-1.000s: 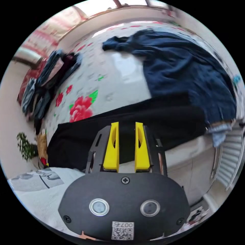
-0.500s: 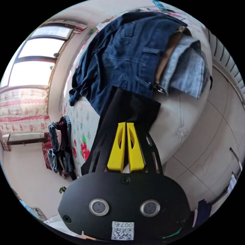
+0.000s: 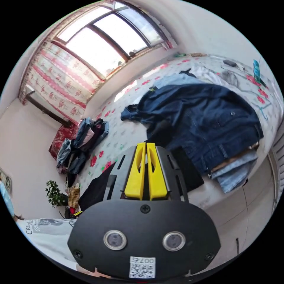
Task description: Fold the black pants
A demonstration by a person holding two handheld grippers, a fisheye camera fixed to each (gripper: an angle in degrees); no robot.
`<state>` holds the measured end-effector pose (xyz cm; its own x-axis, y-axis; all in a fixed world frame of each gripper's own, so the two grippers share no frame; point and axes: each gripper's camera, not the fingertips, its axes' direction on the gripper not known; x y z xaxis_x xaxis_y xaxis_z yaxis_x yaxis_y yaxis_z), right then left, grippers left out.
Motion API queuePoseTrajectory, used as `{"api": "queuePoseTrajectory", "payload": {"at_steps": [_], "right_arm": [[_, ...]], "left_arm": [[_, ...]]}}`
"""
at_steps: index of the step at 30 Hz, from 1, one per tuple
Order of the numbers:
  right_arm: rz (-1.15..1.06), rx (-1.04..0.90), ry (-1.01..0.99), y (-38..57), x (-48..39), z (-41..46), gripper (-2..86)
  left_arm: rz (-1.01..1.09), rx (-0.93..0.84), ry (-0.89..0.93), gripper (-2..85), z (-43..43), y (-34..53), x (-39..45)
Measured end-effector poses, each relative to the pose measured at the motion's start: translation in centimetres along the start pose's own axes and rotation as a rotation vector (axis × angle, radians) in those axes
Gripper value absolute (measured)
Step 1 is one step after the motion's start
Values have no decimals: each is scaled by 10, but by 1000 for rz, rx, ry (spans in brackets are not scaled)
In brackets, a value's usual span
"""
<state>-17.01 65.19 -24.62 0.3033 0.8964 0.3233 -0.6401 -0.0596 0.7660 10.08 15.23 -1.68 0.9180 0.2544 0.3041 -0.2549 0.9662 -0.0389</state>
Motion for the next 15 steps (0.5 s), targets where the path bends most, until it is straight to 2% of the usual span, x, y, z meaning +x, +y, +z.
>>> {"api": "queuePoseTrajectory", "payload": {"at_steps": [3, 7, 11, 15], "right_arm": [[239, -233, 93, 39, 76, 54, -2], [334, -71, -136, 73, 110, 34, 0], [367, -4, -129, 82, 124, 9, 5], [406, -2, -128, 89, 145, 1, 11]], "left_arm": [[59, -25, -18, 51, -1, -5, 5], [67, -49, -26, 51, -1, -9, 8], [-79, -39, 28, 52, -11, -5, -1], [-331, 85, 124, 45, -41, 32, -17]]}}
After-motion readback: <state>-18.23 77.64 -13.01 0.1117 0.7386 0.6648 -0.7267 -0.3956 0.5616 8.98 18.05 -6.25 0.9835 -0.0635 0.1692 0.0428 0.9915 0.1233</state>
